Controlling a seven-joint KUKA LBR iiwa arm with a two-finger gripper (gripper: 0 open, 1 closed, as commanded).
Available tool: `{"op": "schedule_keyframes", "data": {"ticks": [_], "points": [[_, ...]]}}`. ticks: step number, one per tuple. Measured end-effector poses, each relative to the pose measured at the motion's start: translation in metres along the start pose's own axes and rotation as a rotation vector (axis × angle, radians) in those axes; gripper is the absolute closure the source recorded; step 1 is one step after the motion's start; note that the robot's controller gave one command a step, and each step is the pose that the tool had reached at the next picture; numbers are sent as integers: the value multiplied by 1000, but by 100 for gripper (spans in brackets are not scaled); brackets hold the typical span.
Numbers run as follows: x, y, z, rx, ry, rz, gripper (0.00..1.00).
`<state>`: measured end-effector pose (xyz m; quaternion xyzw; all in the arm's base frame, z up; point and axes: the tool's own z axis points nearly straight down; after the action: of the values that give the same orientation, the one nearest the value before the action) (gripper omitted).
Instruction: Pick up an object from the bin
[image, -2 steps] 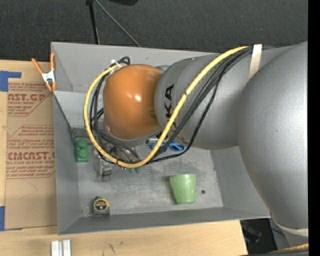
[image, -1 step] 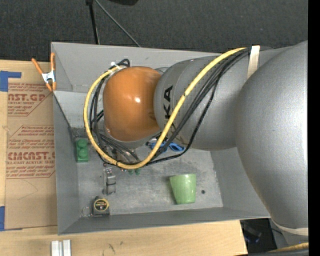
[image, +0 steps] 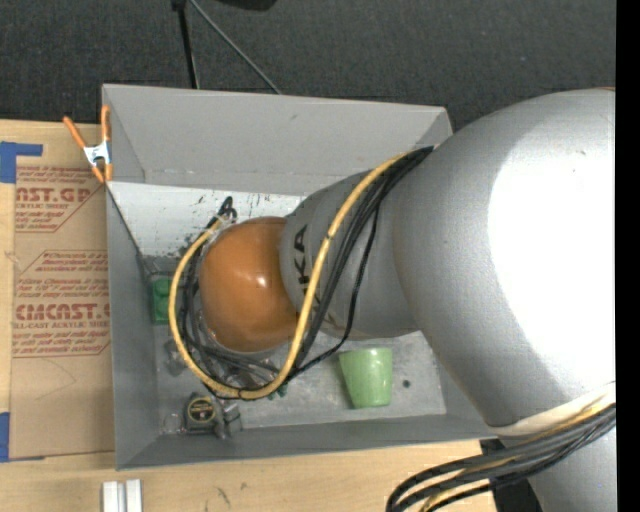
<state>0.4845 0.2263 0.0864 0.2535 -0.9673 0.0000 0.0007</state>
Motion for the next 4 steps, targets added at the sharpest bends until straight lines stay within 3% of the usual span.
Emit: {"op": "schedule_keyframes", "data": {"ticks": [1,2,3,4], "points": [[-2,0,-2,-1,-8,2,100],[0,2,-53,-1,-6,151,100],[1,2,-52,-1,-3,151,0],[-2,9,16,1,-9,-123,0]]}}
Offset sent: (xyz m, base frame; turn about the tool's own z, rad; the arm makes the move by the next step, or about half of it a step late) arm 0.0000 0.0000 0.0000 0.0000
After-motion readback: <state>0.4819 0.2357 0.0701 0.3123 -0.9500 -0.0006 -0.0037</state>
